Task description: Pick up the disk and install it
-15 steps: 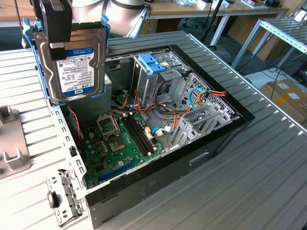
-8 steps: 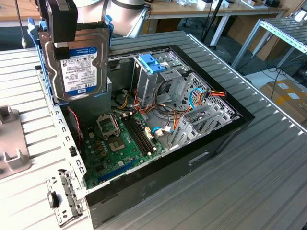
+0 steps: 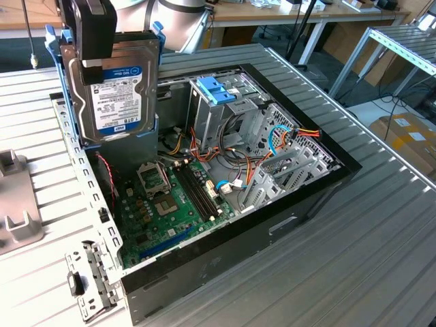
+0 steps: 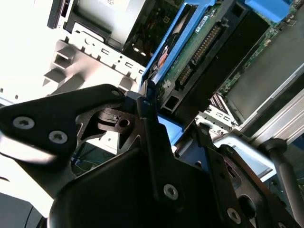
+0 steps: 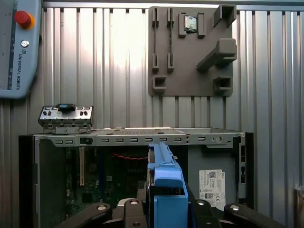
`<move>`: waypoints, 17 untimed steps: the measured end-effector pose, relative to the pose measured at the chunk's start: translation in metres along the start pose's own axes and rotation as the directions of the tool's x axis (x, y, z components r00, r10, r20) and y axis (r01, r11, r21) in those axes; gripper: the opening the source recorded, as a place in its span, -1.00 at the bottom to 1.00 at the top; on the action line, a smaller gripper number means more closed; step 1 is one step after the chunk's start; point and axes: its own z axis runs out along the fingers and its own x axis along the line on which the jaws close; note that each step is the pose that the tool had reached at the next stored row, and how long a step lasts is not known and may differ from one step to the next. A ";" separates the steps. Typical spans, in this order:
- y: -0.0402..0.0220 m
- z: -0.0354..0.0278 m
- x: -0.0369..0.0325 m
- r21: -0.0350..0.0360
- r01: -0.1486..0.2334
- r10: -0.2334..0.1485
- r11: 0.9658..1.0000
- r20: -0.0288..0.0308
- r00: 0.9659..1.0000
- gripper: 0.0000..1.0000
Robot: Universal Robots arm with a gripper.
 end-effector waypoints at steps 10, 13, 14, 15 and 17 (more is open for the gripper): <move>-0.0073 -0.0001 -0.0001 0.000 0.000 0.000 1.000 0.000 1.000 -0.26; -0.0096 -0.0002 -0.0001 0.000 0.000 0.000 1.000 0.000 1.000 -0.26; -0.0105 -0.0002 -0.0002 0.000 0.000 0.000 1.000 0.000 1.000 -0.26; -0.0114 -0.0002 -0.0002 0.000 0.000 0.000 1.000 0.000 1.000 -0.26; -0.0127 -0.0002 -0.0002 0.000 0.000 0.000 1.000 0.000 1.000 -0.26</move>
